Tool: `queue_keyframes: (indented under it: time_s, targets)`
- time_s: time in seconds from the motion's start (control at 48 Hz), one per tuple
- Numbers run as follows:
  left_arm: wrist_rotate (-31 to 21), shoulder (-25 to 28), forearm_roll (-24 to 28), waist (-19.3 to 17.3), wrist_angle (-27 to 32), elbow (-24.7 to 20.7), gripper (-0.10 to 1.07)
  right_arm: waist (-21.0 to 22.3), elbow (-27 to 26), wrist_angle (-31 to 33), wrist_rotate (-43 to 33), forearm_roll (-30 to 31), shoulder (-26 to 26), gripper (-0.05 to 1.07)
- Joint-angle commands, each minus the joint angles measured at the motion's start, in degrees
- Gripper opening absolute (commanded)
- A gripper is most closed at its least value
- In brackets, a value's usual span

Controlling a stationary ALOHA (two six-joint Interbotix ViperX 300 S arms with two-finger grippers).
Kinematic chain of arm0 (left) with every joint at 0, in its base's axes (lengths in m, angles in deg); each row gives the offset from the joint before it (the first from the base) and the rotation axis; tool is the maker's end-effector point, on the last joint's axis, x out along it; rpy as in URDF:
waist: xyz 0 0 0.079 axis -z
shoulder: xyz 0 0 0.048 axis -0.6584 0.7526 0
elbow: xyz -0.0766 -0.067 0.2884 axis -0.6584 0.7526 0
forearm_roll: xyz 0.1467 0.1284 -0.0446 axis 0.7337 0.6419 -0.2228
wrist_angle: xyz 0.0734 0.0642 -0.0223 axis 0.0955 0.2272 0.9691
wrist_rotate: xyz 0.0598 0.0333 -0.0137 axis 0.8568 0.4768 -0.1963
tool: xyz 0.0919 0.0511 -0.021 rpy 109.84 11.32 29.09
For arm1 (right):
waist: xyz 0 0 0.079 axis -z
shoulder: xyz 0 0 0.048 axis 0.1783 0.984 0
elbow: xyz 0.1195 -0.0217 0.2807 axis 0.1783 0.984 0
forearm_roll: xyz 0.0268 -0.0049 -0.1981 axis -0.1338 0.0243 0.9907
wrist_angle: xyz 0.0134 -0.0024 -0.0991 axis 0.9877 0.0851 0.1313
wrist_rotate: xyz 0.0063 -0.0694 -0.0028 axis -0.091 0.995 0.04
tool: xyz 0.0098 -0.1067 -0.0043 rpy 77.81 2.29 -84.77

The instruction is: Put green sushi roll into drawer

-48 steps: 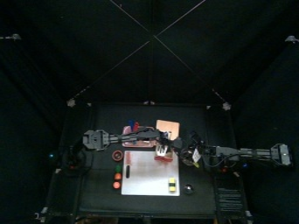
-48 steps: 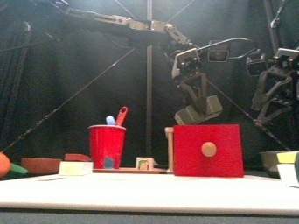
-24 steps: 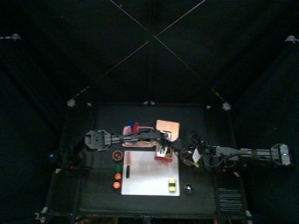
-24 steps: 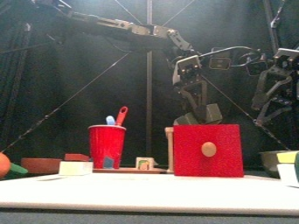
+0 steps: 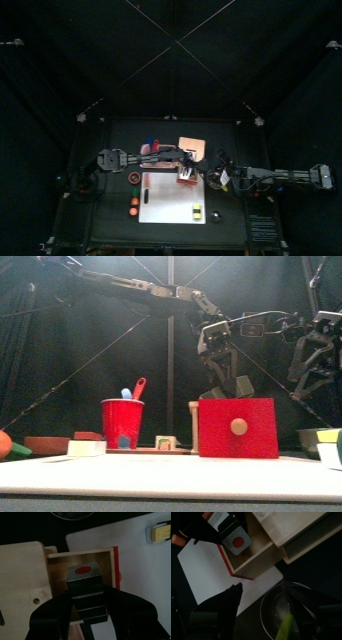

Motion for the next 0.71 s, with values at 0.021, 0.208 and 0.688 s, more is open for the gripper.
queue_keyframes:
  time_s: [0.021,0.208,0.688]
  targets:
    - [-0.2,-1.1,0.5,0.1,-0.2,-0.4,0.89,-0.1,-0.7,-0.2,0.0,-0.1,0.3,0.94]
    - [-0.4,-1.4,2.1,0.3,-0.4,-0.3,0.90,-0.1,-0.7,-0.2,0.0,-0.1,0.2,0.94]
    - [-3.0,-10.7,3.2,-0.4,-5.3,7.7,0.90,-0.5,-1.4,-0.4,0.1,0.0,0.2,0.94]
